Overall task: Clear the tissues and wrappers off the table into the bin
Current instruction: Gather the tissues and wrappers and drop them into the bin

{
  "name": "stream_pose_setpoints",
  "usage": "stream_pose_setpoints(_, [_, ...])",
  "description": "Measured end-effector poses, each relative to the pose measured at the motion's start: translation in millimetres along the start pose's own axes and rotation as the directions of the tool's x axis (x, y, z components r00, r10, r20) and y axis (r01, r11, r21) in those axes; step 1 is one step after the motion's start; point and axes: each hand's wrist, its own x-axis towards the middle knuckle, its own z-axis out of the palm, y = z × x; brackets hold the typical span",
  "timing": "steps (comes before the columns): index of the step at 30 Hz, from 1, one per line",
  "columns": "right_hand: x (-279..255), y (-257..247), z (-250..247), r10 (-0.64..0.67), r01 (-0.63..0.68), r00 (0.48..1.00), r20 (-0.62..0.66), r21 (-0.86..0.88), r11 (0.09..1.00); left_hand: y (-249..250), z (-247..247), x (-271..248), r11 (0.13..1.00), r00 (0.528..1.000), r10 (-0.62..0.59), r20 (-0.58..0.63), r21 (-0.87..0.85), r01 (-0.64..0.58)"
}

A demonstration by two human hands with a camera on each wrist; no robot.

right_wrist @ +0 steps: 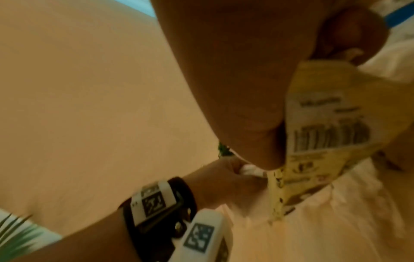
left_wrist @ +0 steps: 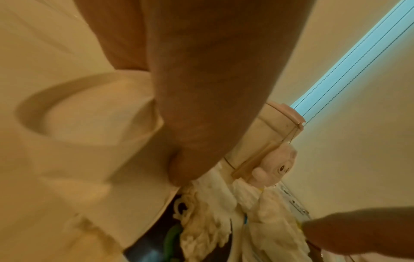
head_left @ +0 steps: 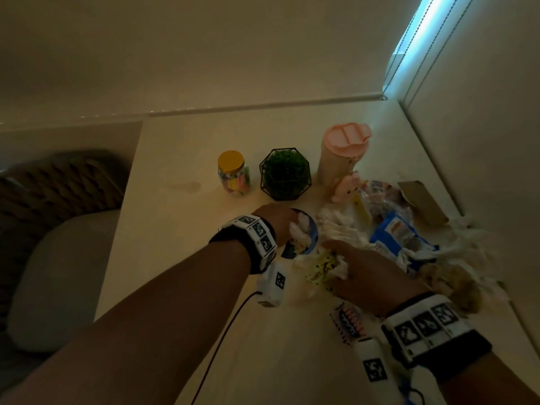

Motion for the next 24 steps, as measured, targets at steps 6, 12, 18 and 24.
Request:
stream_pose_setpoints(6, [35, -18, 28, -0.019, 0.007, 0.998, -0.053, -0.217, 0.976, -21, 0, -15, 1.000, 0.991, -0.029, -0.130, -0.008, 0.028])
stream_pose_setpoints(12, [51, -32, 34, 0.012, -0.021, 0.999, -0.032, -0.301, 0.953, -46, -10, -41, 0.998, 0.984, -0.067, -0.163, -0.010, 0.066])
stream_pose_setpoints(18, [32, -26, -2, -0.038, 0.051, 0.990, -0.135, 0.092, 0.994, -54, -11, -61, 0.994, 0.976, -0.061, -0.211, -0.101, 0.040])
stream_pose_setpoints(24, [-1, 8, -33, 0.162, 0.101, 0.953, -0.256, 0.774, 0.625, -48, 1, -72, 0.967, 0.981, -0.038, -0.188, -0.255, -0.011])
